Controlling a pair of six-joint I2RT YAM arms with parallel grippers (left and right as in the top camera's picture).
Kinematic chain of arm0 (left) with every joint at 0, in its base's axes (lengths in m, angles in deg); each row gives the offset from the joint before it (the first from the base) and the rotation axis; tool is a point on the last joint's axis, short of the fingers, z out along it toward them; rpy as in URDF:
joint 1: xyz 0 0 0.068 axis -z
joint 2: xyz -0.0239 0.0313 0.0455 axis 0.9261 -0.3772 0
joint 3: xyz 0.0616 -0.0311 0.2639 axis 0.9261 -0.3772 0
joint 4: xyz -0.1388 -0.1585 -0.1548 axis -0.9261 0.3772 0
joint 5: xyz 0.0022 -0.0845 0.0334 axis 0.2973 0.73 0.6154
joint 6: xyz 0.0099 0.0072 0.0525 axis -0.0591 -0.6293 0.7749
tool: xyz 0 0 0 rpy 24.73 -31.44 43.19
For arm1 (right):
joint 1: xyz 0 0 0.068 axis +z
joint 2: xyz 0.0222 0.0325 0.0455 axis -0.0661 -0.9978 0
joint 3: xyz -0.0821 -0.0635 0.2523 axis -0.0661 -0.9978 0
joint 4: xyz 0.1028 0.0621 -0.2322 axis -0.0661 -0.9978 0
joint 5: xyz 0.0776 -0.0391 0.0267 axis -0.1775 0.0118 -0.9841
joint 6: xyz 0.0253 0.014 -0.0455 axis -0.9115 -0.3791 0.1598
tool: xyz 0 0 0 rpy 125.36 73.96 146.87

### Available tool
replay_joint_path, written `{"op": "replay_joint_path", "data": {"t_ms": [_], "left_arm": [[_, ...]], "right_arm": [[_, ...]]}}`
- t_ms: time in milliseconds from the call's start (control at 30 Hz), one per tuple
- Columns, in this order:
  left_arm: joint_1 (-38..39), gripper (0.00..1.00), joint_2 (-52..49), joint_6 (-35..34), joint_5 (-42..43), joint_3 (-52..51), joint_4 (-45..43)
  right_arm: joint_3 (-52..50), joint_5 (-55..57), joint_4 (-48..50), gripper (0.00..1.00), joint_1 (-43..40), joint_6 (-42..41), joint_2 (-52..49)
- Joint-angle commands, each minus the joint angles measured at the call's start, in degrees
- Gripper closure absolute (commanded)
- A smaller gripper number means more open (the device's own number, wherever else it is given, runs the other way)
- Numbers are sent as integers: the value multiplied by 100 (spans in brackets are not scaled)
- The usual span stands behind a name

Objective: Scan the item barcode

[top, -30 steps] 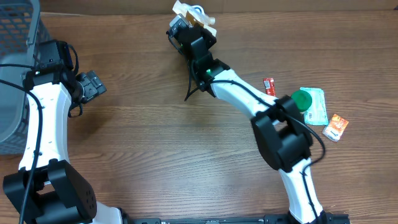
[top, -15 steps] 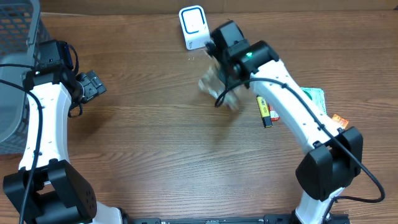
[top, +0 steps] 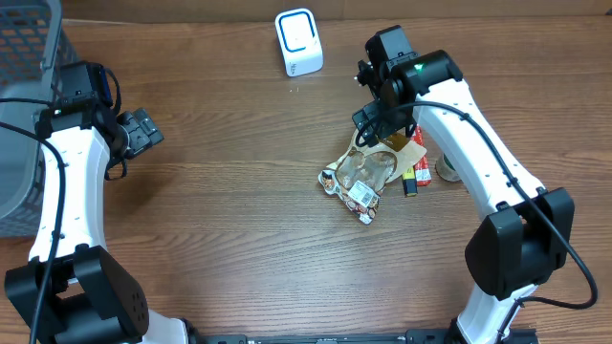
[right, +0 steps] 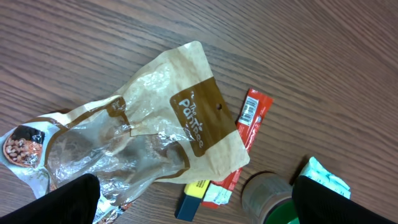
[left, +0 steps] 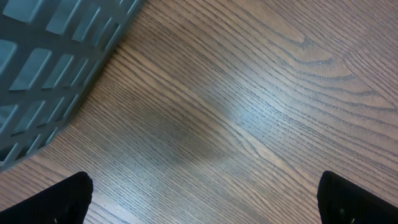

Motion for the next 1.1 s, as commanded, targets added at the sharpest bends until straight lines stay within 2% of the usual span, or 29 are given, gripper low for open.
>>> {"op": "replay_joint_path", "data": {"t_ms": [0, 800, 1067], "left_arm": [[-22, 0, 66, 22, -72, 66, -2], [-22, 0, 66, 22, -72, 66, -2], [-22, 0, 66, 22, -72, 66, -2]], "right_arm": [[31, -72, 28, 0, -13, -92, 20], [31, -72, 28, 0, -48, -92, 15], [31, -74, 28, 0, -68, -92, 632]]}}
